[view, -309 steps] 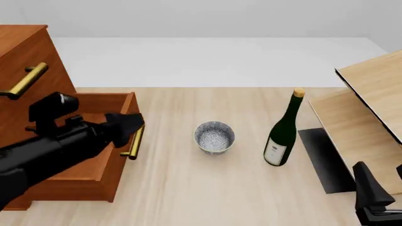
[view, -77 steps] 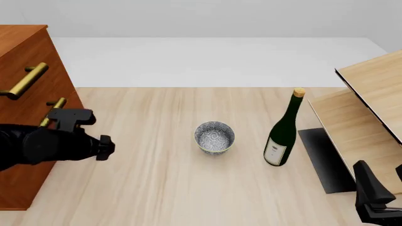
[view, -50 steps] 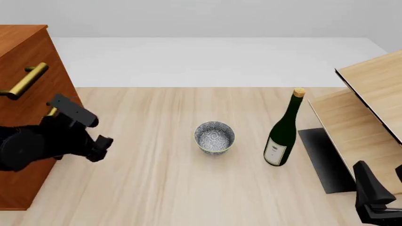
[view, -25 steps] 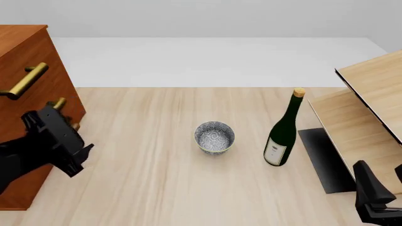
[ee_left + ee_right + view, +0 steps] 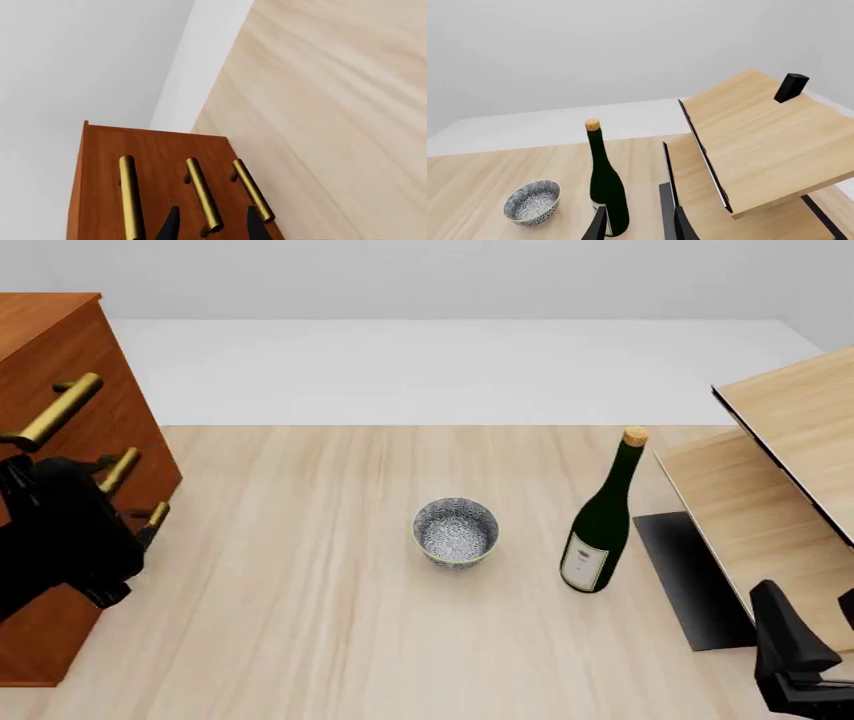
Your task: Close the bottom drawer of the cabinet and open the top drawer.
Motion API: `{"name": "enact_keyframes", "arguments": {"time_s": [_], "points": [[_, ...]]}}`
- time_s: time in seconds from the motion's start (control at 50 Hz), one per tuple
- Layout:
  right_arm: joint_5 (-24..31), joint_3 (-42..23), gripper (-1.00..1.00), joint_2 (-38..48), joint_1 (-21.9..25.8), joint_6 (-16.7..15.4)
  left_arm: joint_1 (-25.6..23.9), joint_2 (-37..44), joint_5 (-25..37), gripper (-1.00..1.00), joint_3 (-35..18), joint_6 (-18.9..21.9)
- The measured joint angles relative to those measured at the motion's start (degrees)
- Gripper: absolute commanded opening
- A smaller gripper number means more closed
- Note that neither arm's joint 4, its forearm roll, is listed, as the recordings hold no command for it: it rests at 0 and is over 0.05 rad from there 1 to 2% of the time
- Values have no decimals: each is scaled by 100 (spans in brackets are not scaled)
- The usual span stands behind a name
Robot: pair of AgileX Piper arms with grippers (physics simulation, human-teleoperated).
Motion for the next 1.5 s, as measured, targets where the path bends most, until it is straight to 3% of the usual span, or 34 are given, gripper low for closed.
{"name": "enact_keyframes", "arguments": {"time_s": [0.78, 1.5], "points": [[-26, 8, 100, 26, -9, 18, 823, -290, -338, 100, -370, 884], [-13, 9, 100, 4, -8, -9, 1547, 251, -1236, 100, -219, 1259]]}}
